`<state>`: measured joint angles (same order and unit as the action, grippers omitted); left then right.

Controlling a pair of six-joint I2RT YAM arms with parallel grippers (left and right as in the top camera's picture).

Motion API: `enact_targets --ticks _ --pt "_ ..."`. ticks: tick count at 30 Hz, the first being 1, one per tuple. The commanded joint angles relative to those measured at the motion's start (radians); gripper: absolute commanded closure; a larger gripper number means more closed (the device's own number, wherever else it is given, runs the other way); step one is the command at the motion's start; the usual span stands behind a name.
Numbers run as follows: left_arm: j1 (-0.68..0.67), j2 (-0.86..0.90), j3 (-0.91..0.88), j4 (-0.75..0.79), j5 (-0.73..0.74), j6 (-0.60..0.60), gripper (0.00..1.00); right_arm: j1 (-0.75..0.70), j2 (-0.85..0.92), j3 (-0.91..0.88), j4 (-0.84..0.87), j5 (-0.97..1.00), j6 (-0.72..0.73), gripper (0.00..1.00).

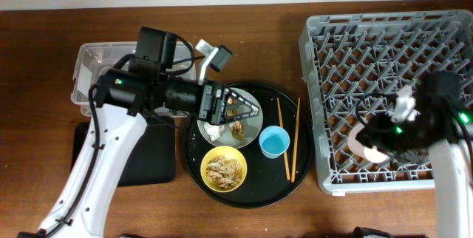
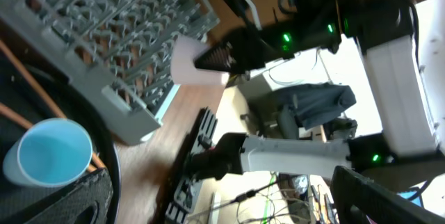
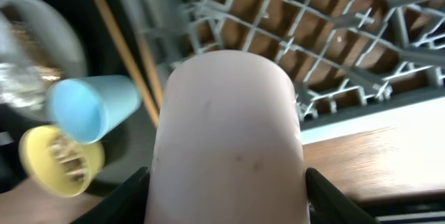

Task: Sort waste into correct bins and load items into the dishwasher rack
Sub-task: 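Hand the pink cup to the right gripper and place it in the rack, then grasp the blue cup with the left gripper, pass to right, place in rack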

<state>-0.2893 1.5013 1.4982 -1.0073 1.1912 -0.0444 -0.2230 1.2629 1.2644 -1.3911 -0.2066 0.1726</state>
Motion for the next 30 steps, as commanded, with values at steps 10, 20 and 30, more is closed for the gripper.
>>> enact_targets --ticks 10,20,30 --pt "-0.216 -0.002 0.005 -0.083 -0.578 0.015 0.09 0.143 0.204 0.067 0.085 0.054 0.024 0.11" --pt "-0.499 0.218 -0.06 0.023 -1.188 -0.105 0.24 0.143 -0.043 0.223 0.018 0.053 0.027 0.09" --pt "-0.501 0.439 -0.054 0.115 -1.204 -0.153 0.99 0.143 -0.087 0.222 -0.035 0.053 0.027 0.08"
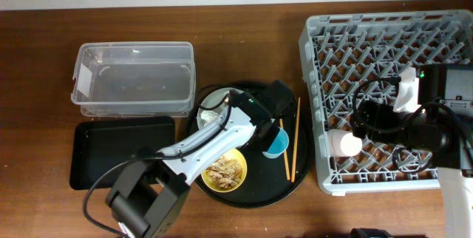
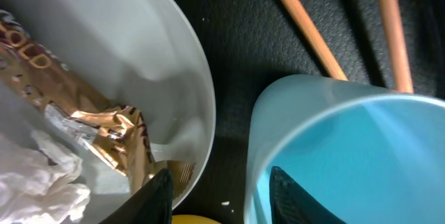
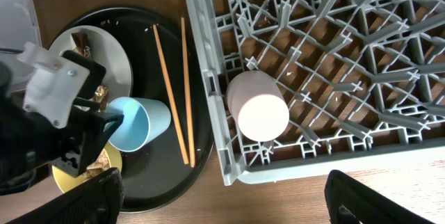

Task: Sort waste into correct bins and load items into the dishwasher rack
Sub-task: 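Grasp the blue cup with the left gripper, pass to right, place in rack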

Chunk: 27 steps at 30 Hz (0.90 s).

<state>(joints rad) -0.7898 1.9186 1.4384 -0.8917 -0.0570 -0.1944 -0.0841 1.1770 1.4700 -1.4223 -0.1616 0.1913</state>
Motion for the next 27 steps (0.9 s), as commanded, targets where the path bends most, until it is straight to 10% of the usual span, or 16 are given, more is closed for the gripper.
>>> enact_targets --ticks 1,8,15,27 --pt "0.002 0.019 0.016 -0.009 0.054 -0.004 1.0 0.005 -0.001 0.017 -0.005 0.008 0.008 0.08" --pt "0.179 -0.14 0.15 -0.121 0.378 -0.013 0.99 0.005 -0.001 0.017 -0.011 0.006 -0.01 0.05" --pt "0.533 -0.197 0.148 -0.124 1.498 0.3 1.0 0.006 -0.001 0.008 0.054 -0.619 -0.338 0.06" --pt "0.481 -0.197 0.148 -0.124 1.626 0.304 0.99 0.263 0.08 -0.001 0.394 -0.824 -0.24 0.08"
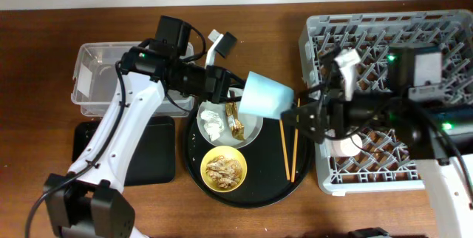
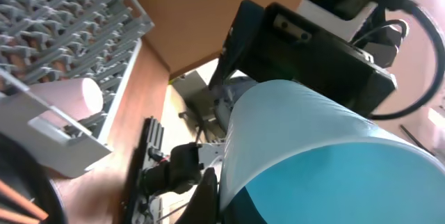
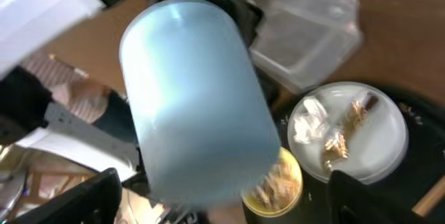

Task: Sort waste into correct bins and load items into the dishwasher rack
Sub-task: 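Grasp the blue cup with the left gripper, pass to right, place in rack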

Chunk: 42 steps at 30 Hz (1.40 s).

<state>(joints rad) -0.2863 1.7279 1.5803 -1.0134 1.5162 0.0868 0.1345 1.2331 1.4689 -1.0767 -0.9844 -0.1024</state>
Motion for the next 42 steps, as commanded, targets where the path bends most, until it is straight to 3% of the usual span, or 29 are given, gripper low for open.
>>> enact_targets --ticks 1,3,7,12,16,17,18,19,22,25,27,32,42 --pt "-0.026 -0.006 0.006 -0.002 0.052 0.023 1.0 0.047 0.031 0.0 0.061 0.004 0.065 0.1" --pt "-0.027 -0.006 0.006 -0.002 0.052 0.023 1.0 0.053 0.04 0.0 0.084 -0.045 0.074 0.14" --pt "-0.027 -0.006 0.006 0.003 0.051 0.024 1.0 0.11 0.042 0.0 0.097 -0.078 0.074 0.33" --pt "-0.027 -0.006 0.006 0.01 0.048 0.024 1.0 0.14 0.042 0.0 0.086 -0.061 0.074 0.23" --pt "-0.027 -0.006 0.006 0.01 0.048 0.024 0.99 0.137 0.042 0.0 0.075 -0.024 0.074 0.41" --pt "-0.027 -0.006 0.006 0.009 0.048 0.024 0.94 0.127 0.039 0.001 0.075 -0.024 0.074 0.42" --pt "-0.027 -0.006 0.006 0.009 0.048 0.024 0.76 0.107 0.031 0.001 0.074 -0.011 0.074 0.43" --pt "-0.025 -0.006 0.006 0.009 0.047 0.024 0.43 0.072 0.017 0.001 0.074 0.006 0.075 0.43" --pt "-0.005 -0.006 0.006 -0.01 -0.038 0.023 0.17 -0.085 -0.037 0.001 0.04 0.031 0.095 0.43" --pt "0.01 -0.006 0.006 -0.1 -0.224 0.024 0.16 -0.321 -0.076 0.001 -0.133 0.222 0.096 0.43" --pt "0.01 -0.006 0.006 -0.137 -0.301 0.024 0.16 -0.453 -0.072 0.001 -0.254 0.454 0.097 0.43" --pt "0.01 -0.006 0.006 -0.167 -0.365 0.024 0.16 -0.561 0.003 0.0 -0.359 0.871 0.3 0.45" --pt "0.01 -0.006 0.006 -0.171 -0.366 0.024 0.16 -0.549 0.345 0.0 -0.431 0.943 0.309 0.45"
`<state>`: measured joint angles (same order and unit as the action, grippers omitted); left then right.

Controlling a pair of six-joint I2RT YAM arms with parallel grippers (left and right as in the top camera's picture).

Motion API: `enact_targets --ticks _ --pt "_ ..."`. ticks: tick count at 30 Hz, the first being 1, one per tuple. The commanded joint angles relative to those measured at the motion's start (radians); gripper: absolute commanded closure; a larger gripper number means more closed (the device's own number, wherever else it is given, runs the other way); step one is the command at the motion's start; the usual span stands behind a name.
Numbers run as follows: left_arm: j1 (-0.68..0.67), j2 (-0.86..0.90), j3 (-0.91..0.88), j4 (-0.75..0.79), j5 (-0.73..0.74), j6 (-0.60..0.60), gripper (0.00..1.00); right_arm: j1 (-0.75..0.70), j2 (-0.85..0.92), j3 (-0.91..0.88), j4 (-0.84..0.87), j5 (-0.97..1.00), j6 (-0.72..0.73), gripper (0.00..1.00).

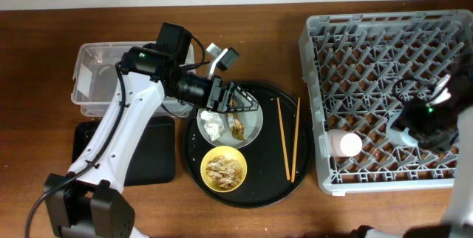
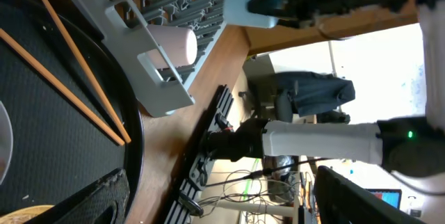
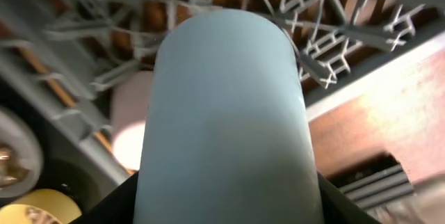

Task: Sort waste into correct bins and load items into the dishwasher rack
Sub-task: 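Grasp the blue cup with the left gripper, pass to right, place in rack, then grasp the yellow bowl with the left gripper and lift it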

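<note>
A light blue cup fills the right wrist view, with my right gripper shut on it over the front right of the grey dishwasher rack. The left wrist view shows this cup above the rack as well. A pink cup lies on its side in the rack's front left corner. My left gripper stands open over the white plate, which holds a crumpled tissue and wrappers. Nothing is between its fingers.
A round black tray carries the plate, a yellow bowl of food scraps and two chopsticks. A clear plastic bin stands at the back left, and in front of it lies a flat black tray.
The blue cup has passed from my left gripper to my right. The right gripper now holds it over the rack's front right; the left is open, back above the plate.
First my right gripper held the pink cup over the rack while the left hovered at the plate. Then the pink cup lay in the rack and the left was at the blue cup on the tray. The left then held that cup up beside the right gripper, which now holds it.
</note>
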<state>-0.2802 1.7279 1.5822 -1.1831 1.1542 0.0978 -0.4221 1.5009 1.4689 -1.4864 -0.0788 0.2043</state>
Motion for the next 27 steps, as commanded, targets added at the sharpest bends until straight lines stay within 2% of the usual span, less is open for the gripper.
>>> enact_targets --ticks 1,4,7,10,12,14,16,18,19,22,23,25,27 --pt "0.003 -0.006 0.005 -0.002 -0.004 0.013 0.16 0.017 0.102 0.0 -0.026 0.039 -0.007 0.44" --pt "0.003 -0.006 0.005 -0.008 -0.004 0.013 0.16 0.044 0.146 0.0 -0.009 0.063 -0.008 0.32" --pt "0.003 -0.006 0.005 -0.016 -0.004 0.013 0.16 0.049 0.146 0.003 0.042 0.088 0.015 0.12" --pt "0.003 -0.006 0.005 -0.032 -0.022 0.013 0.16 0.049 0.117 0.039 0.057 0.05 0.01 0.1" --pt "0.003 -0.006 0.005 -0.047 -0.048 0.013 0.2 0.049 0.076 0.072 0.056 -0.028 -0.037 0.1" --pt "0.003 -0.011 0.005 -0.06 -0.072 0.013 0.27 0.049 0.011 0.108 0.056 -0.165 -0.101 0.1" --pt "0.003 -0.04 0.005 -0.06 -0.089 0.013 0.28 0.049 -0.074 0.14 0.055 -0.306 -0.168 0.1" --pt "0.003 -0.104 0.01 -0.061 -0.215 0.003 0.33 0.049 -0.193 0.147 0.066 -0.416 -0.209 0.1" --pt "0.003 -0.138 0.01 -0.065 -0.334 -0.026 0.33 0.05 -0.24 0.147 0.07 -0.431 -0.209 0.1" --pt "-0.016 -0.235 0.01 -0.14 -0.834 -0.171 0.33 0.082 -0.357 0.147 0.073 -0.438 -0.208 0.06" --pt "-0.027 -0.251 0.009 -0.171 -0.916 -0.197 0.33 0.094 -0.38 0.147 0.073 -0.438 -0.208 0.05" --pt "-0.067 -0.266 -0.004 -0.219 -0.942 -0.22 0.33 0.116 -0.411 0.147 0.073 -0.437 -0.208 0.03" --pt "-0.159 -0.266 -0.058 -0.2 -0.945 -0.248 0.34 0.121 -0.415 0.147 0.073 -0.438 -0.208 0.02"
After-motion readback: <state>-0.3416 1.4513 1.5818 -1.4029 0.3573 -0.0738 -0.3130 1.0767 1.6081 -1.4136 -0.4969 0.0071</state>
